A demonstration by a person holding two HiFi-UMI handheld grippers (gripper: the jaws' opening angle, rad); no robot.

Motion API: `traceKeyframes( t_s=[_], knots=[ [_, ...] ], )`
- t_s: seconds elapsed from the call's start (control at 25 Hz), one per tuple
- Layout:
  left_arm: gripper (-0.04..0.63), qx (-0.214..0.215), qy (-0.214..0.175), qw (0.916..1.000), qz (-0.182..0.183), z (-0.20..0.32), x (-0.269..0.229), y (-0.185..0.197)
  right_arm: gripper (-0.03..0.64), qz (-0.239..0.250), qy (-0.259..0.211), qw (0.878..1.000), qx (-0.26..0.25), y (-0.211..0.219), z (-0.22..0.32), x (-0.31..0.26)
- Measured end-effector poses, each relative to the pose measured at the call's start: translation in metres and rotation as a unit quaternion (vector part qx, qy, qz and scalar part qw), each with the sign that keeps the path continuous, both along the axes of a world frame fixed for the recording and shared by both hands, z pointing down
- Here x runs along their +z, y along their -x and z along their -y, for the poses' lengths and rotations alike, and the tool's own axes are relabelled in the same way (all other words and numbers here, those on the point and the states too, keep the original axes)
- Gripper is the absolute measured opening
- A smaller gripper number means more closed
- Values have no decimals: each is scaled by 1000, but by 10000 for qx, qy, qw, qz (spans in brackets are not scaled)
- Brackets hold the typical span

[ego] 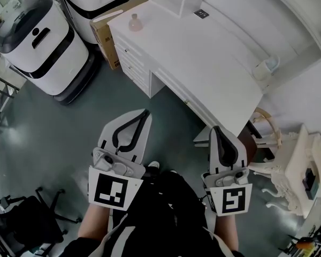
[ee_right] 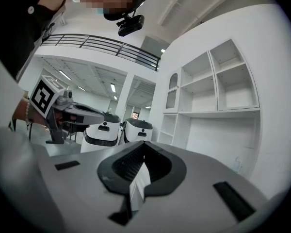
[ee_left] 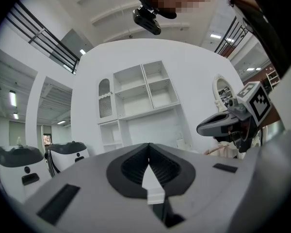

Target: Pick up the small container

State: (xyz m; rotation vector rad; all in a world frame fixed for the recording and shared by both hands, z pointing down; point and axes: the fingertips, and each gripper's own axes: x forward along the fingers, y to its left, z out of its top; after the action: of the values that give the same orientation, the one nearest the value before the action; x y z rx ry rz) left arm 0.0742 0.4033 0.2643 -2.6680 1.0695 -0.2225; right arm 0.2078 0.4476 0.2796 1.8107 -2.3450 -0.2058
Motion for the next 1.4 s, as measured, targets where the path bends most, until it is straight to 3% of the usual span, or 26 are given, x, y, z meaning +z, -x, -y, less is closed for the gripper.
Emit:
traceKeyframes(
  t_s=[0.84,1.4],
  knots=[
    [2,-725,-80,9973,-45,21,-4,77,2,48,-74,9987,-497,56,35,0],
    [2,-1451,-7,9894,-72,86,3,112,2,39,-35,9909,-1344,96,131,7]
  ],
)
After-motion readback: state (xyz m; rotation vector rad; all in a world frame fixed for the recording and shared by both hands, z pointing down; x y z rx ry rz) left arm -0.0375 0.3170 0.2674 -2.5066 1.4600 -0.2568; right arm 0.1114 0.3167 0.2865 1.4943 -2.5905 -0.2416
